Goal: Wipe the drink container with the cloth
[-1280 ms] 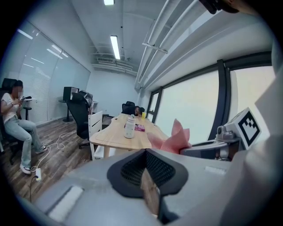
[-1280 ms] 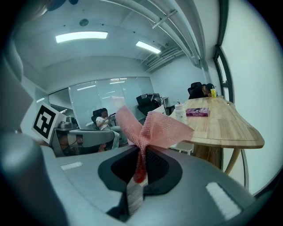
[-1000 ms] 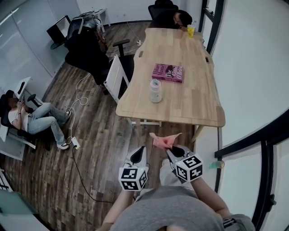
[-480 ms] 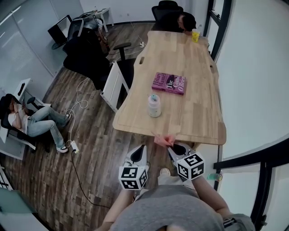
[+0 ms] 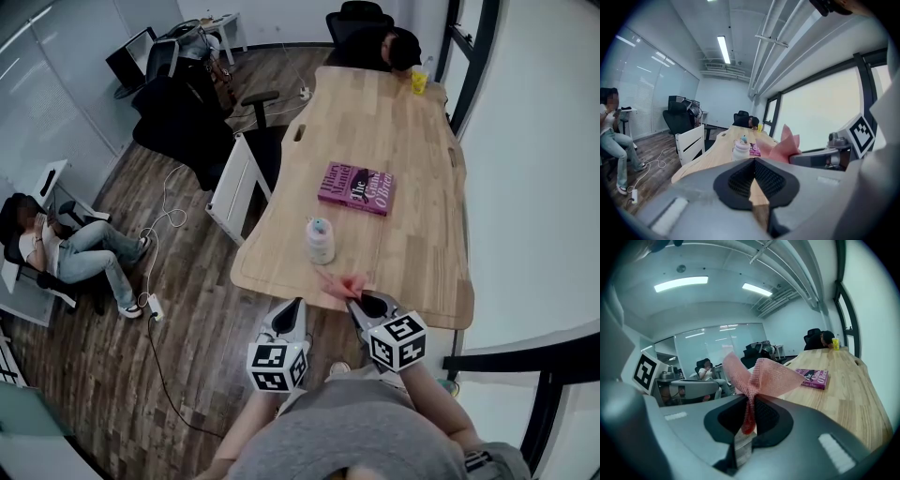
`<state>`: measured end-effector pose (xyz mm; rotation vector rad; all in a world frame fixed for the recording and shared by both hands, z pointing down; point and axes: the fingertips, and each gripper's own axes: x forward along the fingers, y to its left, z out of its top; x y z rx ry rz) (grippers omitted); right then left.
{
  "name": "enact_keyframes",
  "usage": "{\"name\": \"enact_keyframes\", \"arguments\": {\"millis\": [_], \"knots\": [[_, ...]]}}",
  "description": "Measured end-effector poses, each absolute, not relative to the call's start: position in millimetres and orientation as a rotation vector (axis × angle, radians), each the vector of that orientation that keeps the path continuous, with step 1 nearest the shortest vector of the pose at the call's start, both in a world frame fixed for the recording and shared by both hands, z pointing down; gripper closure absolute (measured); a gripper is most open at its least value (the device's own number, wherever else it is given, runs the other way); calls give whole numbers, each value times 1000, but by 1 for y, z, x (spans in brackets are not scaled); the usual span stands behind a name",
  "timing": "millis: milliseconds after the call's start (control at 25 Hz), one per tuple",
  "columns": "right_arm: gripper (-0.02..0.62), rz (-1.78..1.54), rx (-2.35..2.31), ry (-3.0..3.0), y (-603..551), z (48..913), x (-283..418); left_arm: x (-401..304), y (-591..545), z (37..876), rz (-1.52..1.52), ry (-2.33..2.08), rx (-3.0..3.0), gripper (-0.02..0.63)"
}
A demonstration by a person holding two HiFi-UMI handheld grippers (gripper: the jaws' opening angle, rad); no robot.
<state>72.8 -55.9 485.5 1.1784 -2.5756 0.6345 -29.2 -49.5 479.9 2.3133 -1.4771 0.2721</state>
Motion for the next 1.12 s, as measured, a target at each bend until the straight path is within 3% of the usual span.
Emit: {"name": "enact_keyframes", "arguments": {"millis": [1120], "knots": [[571, 510, 1178, -2616, -172, 454, 85, -30, -92, 495, 289, -1510, 2245, 603]]}}
